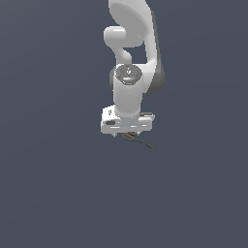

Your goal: Pick up the object and move it to a goal position.

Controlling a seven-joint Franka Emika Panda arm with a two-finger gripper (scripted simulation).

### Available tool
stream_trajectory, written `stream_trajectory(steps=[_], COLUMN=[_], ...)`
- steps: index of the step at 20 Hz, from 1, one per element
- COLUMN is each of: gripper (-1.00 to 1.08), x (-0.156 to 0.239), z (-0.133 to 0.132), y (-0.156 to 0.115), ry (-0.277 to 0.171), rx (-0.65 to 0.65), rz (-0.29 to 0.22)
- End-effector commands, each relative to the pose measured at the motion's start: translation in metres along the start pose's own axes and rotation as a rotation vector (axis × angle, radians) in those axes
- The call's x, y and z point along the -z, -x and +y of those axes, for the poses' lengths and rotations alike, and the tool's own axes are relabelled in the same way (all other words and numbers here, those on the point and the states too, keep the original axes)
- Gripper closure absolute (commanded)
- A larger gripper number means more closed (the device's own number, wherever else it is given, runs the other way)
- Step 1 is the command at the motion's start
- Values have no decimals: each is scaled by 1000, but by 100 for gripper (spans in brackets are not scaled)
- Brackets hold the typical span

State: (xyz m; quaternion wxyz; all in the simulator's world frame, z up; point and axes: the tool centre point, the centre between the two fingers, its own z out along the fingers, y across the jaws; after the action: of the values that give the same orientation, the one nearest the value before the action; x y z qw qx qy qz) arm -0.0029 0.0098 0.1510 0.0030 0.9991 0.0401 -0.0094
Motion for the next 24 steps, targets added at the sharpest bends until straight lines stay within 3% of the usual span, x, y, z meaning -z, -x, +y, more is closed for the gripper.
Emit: stream_trajectory(steps=[1, 16, 24], gripper=[-92, -92, -92], x=[-7, -70, -89], z=[-4, -53, -71], y=[2, 25, 36], ry=[2, 7, 3], rx=[42, 492, 646], rz=[0, 12, 18])
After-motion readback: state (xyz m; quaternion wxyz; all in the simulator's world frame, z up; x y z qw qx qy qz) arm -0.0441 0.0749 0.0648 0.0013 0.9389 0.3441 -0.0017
